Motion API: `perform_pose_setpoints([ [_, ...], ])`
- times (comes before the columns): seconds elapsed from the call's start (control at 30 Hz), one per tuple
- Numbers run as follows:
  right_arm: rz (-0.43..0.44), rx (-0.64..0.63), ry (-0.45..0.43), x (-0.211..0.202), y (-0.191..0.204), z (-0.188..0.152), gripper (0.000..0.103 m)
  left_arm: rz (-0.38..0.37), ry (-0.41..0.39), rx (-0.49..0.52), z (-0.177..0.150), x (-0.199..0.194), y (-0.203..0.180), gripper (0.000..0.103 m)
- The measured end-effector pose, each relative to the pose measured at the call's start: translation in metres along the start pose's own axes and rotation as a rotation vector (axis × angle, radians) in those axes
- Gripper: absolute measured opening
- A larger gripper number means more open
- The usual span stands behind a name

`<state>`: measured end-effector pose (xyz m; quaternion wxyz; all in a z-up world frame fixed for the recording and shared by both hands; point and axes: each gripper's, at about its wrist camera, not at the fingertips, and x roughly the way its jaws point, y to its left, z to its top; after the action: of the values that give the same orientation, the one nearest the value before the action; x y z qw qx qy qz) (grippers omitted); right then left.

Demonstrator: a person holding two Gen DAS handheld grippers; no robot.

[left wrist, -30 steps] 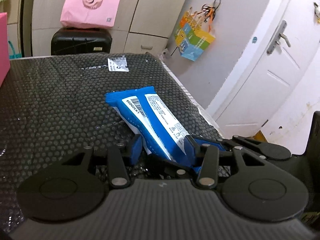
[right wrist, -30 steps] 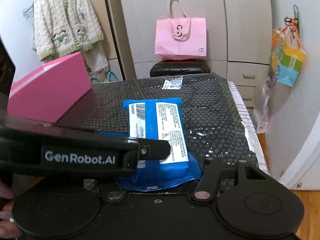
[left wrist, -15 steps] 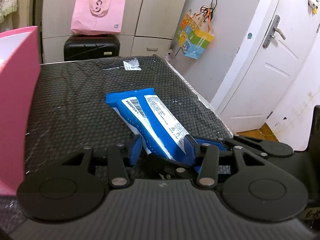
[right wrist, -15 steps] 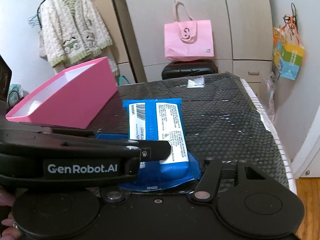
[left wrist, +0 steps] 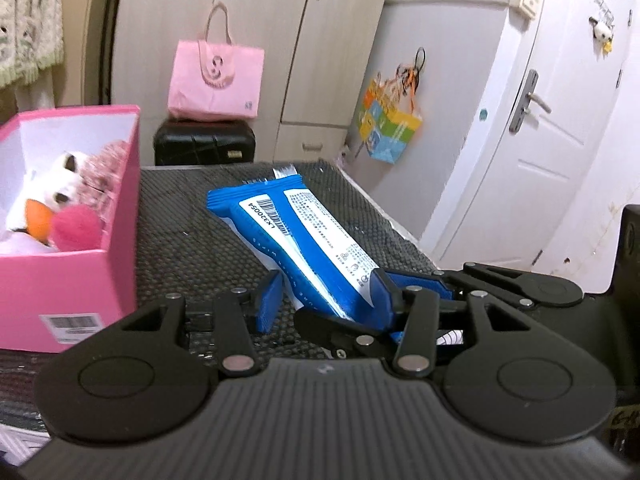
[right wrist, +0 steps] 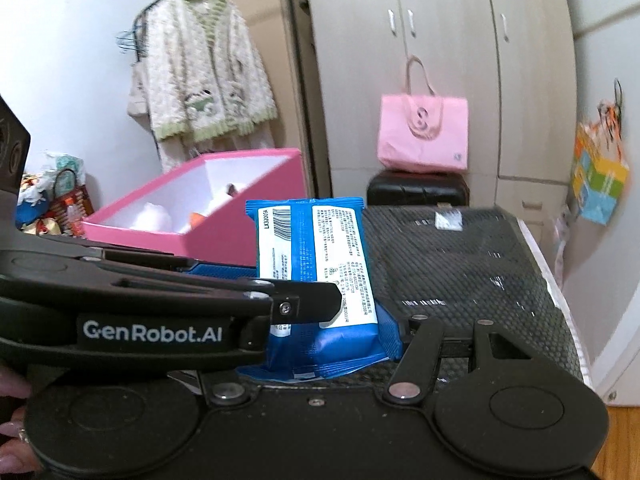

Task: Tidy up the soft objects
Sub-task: 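Carry the wet-wipes pack with the left tool over the pink box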

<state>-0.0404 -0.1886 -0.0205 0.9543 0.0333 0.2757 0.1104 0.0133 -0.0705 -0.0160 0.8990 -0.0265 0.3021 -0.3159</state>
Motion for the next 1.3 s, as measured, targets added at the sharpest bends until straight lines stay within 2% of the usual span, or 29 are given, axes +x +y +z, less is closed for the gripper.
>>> perform_pose_setpoints([
  [0.17,0.036,-0.032,-0.027,-0.004,0.017,0.008,0.065,0.028,-0.04,-0.001,0.004,-0.025,0.01,0.046],
  [0.4,0.098,-0.099,-0.053,0.005,0.045,0.037,0.065,0.06,-0.114,-0.026,0.02,-0.052,0.036,0.047],
  [0.57,0.138,-0.154,-0.085,0.024,0.069,0.062,0.066,0.108,-0.161,-0.035,0.037,-0.067,0.065,0.047],
  [0.73,0.2,-0.156,-0.084,0.058,0.086,0.085,0.066,0.15,-0.178,-0.062,0.055,-0.068,0.103,0.048],
  [1.0,0.254,-0.05,0.002,0.136,0.098,0.117,0.067,0.184,-0.103,-0.132,0.093,-0.037,0.181,0.048],
  [1.3,0.303,0.063,0.183,0.202,0.103,0.119,0.069,0.181,0.005,-0.231,0.099,-0.005,0.238,0.049],
])
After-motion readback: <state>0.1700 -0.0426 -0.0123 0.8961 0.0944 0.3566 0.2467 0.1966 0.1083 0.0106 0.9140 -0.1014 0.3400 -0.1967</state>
